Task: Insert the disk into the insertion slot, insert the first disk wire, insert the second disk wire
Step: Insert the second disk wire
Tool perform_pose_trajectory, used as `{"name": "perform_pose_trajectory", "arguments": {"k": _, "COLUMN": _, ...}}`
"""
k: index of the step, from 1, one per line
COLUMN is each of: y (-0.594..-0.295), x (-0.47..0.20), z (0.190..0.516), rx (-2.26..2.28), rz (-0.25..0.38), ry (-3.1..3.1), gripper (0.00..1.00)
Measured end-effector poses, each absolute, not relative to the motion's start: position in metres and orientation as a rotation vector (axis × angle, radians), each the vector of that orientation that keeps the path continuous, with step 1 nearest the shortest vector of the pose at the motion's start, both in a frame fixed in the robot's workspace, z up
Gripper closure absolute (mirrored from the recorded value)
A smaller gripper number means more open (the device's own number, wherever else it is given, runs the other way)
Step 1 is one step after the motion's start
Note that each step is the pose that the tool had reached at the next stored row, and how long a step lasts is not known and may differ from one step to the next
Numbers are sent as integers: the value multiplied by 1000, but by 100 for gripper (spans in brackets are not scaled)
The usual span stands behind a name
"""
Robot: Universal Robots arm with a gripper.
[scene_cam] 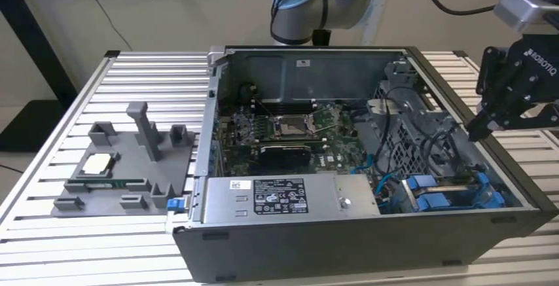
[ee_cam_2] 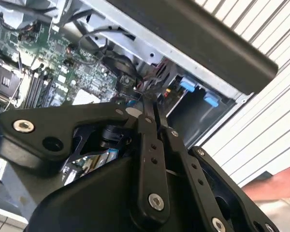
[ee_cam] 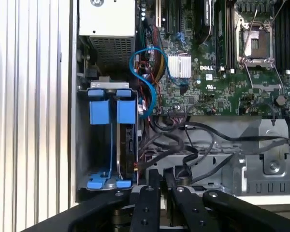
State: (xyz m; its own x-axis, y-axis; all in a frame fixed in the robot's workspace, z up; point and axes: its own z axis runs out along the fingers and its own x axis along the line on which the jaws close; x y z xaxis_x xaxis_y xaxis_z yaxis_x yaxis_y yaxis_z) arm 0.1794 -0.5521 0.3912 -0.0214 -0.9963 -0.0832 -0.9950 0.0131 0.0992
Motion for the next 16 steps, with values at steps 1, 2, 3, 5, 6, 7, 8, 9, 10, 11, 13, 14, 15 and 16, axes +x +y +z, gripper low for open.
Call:
{"name": "perform_pose_trajectory", "arguments": {"k": 1, "y": -552, "x": 175, "z": 391, "rx": 2190, "rz": -203, "ry": -2229, "gripper": 84}}
{"name": "perform_pose_trajectory", "arguments": {"k": 2, "y": -552, "x": 170, "z": 391, "rx": 2191, "rz": -203, "ry": -2229, "gripper": 84}}
{"name": "perform_pose_trajectory", "arguments": {"k": 3, "y": -552, "x": 166, "z": 391, "rx": 2191, "rz": -203, "ry": -2229, "gripper": 84}}
{"name": "perform_pose_trajectory", "arguments": {"k": 5, "y": -552, "x": 156, "z": 391, "rx": 2191, "rz": -203, "ry": -2229, "gripper": 84}}
{"name": "perform_pose_trajectory", "arguments": {"k": 6, "y": -553, "x": 152, "z": 391, "rx": 2191, "rz": -203, "ry": -2229, "gripper": 84}}
{"name": "perform_pose_trajectory", "arguments": {"k": 7, "y": -553, "x": 148, "z": 391, "rx": 2191, "rz": -203, "ry": -2229, "gripper": 84}}
{"name": "perform_pose_trajectory", "arguments": {"k": 8, "y": -555, "x": 144, "z": 391, "rx": 2191, "rz": -203, "ry": -2229, "gripper": 84}}
{"name": "perform_pose_trajectory", "arguments": {"k": 9, "y": -556, "x": 141, "z": 391, "rx": 2191, "rz": -203, "ry": -2229, "gripper": 84}}
{"name": "perform_pose_trajectory", "arguments": {"k": 10, "y": -558, "x": 139, "z": 390, "rx": 2191, "rz": -203, "ry": -2229, "gripper": 84}}
{"name": "perform_pose_trajectory", "arguments": {"k": 11, "y": -559, "x": 138, "z": 390, "rx": 2191, "rz": -204, "ry": -2229, "gripper": 84}}
{"name": "perform_pose_trajectory", "arguments": {"k": 13, "y": -559, "x": 138, "z": 390, "rx": 2191, "rz": -203, "ry": -2229, "gripper": 84}}
{"name": "perform_pose_trajectory", "arguments": {"k": 14, "y": -559, "x": 138, "z": 390, "rx": 2191, "rz": -203, "ry": -2229, "gripper": 84}}
{"name": "perform_pose_trajectory", "arguments": {"k": 15, "y": -559, "x": 138, "z": 390, "rx": 2191, "rz": -203, "ry": -2229, "gripper": 84}}
{"name": "perform_pose_trajectory", "arguments": {"k": 16, "y": -559, "x": 138, "z": 390, "rx": 2191, "rz": -203, "ry": -2229, "gripper": 84}}
